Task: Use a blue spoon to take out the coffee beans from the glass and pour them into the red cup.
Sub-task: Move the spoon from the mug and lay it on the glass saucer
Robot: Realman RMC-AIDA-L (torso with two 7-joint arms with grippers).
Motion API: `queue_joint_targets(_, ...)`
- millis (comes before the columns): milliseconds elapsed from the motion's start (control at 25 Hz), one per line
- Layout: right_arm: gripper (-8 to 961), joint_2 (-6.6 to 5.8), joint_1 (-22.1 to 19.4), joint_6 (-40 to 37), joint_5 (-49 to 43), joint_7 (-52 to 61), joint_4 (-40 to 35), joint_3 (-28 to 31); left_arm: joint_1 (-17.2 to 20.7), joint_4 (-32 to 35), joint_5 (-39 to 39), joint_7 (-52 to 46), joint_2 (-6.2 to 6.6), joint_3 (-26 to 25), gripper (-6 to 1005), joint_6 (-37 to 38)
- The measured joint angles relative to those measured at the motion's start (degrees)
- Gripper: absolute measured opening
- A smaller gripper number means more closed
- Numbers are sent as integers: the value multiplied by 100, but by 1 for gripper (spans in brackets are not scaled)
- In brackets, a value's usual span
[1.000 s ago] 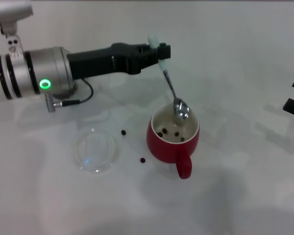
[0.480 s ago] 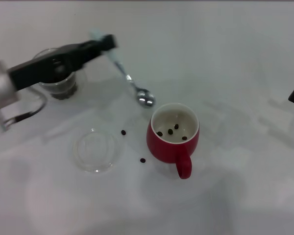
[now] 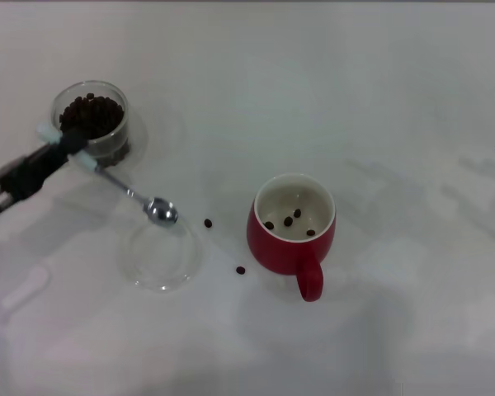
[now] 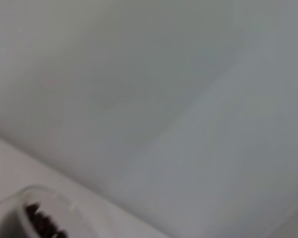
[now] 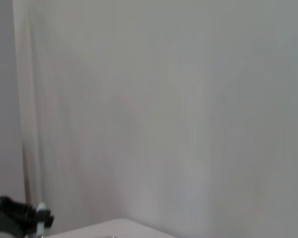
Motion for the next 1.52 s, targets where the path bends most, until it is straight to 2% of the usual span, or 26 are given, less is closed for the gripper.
queue_joint_targets(200,598,-23,14,-19,55,64,0,0,256,180,46,23,-23,7,171,-305)
queue_joint_targets(400,599,-34,-4,-22,58,66,0,0,353,321,51,63,-23,8,174,-580)
queue_joint_targets(960,599,-10,-181,-99,213,75,0,0,326,1137,210,478,-26,8,182,-1601)
queue_joint_targets(1280,599,0,-211,-104,282,76,-1,-8,245,1621,637,696,-29,5,187,-2165)
queue_joint_targets(1520,599,4,-211,-104,282,77,0,-23,266,1660,681,744,-11,-17,190,-2125)
